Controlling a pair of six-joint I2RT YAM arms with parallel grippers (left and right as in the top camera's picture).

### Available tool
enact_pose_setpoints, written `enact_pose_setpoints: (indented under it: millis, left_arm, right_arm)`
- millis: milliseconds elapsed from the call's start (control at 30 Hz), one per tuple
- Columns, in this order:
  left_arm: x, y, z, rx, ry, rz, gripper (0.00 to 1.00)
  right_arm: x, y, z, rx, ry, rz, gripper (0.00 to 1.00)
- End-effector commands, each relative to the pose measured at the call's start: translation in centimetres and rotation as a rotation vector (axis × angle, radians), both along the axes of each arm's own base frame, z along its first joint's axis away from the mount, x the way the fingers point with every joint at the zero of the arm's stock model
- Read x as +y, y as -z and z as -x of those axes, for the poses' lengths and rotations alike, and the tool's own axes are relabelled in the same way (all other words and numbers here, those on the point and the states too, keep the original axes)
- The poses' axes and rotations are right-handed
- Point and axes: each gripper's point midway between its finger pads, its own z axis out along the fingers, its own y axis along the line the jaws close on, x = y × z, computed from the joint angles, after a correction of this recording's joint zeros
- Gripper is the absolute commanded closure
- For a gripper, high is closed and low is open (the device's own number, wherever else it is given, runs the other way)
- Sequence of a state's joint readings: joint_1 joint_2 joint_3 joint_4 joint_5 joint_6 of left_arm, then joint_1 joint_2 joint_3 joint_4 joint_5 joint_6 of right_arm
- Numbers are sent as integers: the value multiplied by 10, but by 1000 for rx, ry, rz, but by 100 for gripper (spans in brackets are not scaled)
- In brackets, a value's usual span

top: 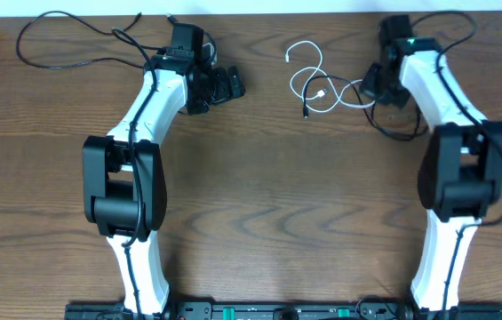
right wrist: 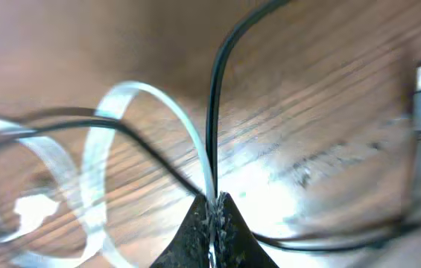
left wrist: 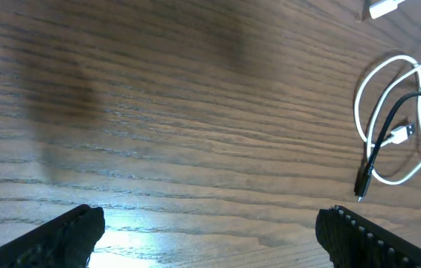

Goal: Untangle cables

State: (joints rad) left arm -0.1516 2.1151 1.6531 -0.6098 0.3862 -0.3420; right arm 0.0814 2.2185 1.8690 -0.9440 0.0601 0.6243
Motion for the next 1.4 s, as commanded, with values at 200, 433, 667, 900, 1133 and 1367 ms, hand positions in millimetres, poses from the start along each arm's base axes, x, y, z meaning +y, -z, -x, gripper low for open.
enact_pose_setpoints:
  millis: [200,433,667,900,1133,1367]
  left_arm:
    - [4,3,0,3,-1,-13,4]
    - [4,3,1,8,-1,-14,3]
    - [4,4,1,10,-1,-15,3]
    - [4,4,1,10,-1,-14,4]
    - [4,4,1,10,-1,-15,4]
    - [5,4,1,9,-2,-18,4]
  right_arm:
    - [8,-117,-6,-255,-12,-23,99]
    - [12,-122,-7,-269,-28,-36,99]
    - [16,-122,-7,-271,-53,-48,95]
    - [10,-106,-1,-231,-78,24,69]
    - [-27,-46,13,-116,42,143,52]
    - [-44,5,25,-52,138,11,48]
